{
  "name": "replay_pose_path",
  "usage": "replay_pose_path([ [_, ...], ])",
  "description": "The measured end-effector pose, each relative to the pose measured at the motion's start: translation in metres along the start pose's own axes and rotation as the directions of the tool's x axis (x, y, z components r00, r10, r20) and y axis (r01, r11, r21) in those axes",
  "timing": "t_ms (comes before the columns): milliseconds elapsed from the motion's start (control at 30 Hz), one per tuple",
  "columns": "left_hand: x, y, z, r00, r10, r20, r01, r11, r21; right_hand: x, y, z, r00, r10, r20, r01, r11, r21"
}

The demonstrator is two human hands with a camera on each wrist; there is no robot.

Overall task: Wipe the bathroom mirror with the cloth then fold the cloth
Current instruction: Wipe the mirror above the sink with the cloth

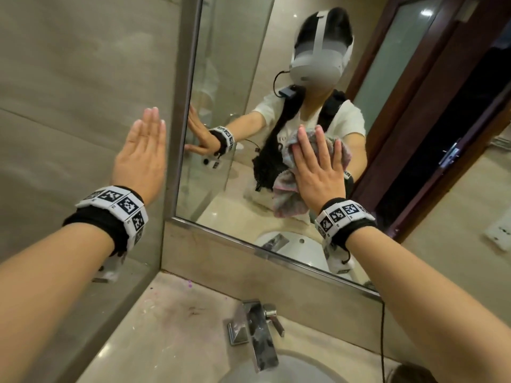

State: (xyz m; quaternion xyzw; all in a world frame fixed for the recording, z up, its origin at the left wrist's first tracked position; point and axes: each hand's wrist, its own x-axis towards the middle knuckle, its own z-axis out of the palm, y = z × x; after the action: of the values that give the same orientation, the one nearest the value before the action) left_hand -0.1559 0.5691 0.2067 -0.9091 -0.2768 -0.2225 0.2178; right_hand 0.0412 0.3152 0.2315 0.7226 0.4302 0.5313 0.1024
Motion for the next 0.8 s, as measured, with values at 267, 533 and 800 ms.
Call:
replay_pose_path([
  [267,0.000,0.000,0.004,0.999,-0.003,-0.048,0.002,1.000,-0.018,-0.059,-0.037,0.045,0.998,-0.047,-0.029,0.047,0.999,0.000],
  [533,0.002,0.001,0.009,0.997,-0.008,-0.079,0.008,1.000,0.008,-0.121,-0.075,0.073,0.981,-0.191,0.041,0.186,0.976,0.116],
  [800,0.003,0.002,0.016,0.994,-0.023,-0.106,0.028,0.999,0.045,-0.137,-0.099,0.083,0.975,-0.202,0.093,0.182,0.965,0.188],
])
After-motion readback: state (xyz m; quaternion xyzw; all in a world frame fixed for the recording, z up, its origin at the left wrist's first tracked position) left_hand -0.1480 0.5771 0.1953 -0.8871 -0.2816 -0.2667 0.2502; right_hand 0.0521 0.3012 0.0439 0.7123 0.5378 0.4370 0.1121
